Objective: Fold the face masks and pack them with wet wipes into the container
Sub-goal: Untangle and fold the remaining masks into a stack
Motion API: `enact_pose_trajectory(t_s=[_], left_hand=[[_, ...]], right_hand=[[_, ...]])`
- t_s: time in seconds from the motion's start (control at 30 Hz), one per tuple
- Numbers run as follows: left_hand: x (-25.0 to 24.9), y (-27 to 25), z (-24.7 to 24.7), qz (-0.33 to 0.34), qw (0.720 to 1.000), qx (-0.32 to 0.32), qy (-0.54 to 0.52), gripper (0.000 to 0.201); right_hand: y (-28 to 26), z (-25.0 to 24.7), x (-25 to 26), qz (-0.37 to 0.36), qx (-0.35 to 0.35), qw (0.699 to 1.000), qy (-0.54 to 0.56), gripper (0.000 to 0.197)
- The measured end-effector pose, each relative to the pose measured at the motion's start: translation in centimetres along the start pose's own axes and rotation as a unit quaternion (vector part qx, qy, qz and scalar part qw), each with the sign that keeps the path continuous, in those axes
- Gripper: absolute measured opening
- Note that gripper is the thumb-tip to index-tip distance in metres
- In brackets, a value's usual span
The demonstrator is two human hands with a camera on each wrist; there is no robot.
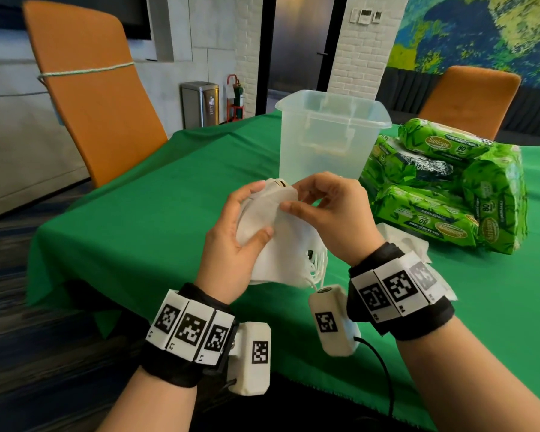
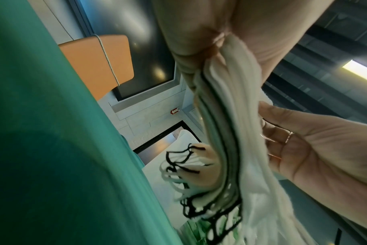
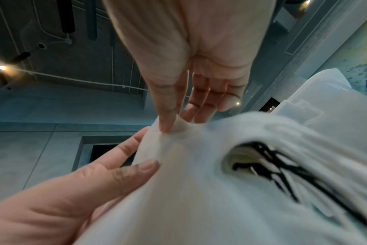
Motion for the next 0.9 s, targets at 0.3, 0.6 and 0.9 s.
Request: enact_pose_trajectory(t_s=[0.3,0.6,0.9], left_hand=[[0.1,-0.4,0.9,0.001,0.999,0.038,-0.005,0.047],[0.7,0.1,-0.6,-0.028,0.995,-0.010,-0.094,0.036],[-0.3,-0.1,0.2,0.011,0.998,0.045,-0.049,0.044]], right_hand=[[0.0,0.1,0.1,0.011,-0.007,0.999,0.036,0.026],[-0.1,2.7,-1.1,0.056,0.133,0.986,-0.083,0.057],[-0.7,4.3,-0.9,0.058,0.218,0.974,0.016,0.023]])
Point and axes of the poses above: each hand's wrist, its own y-axis towards the middle knuckle, its own z-axis out of the palm, x = y × z, the point moved 10 cm from there along y, towards the middle knuckle, and after that the axes turned 11 degrees about -y, right-handed, at the moved point
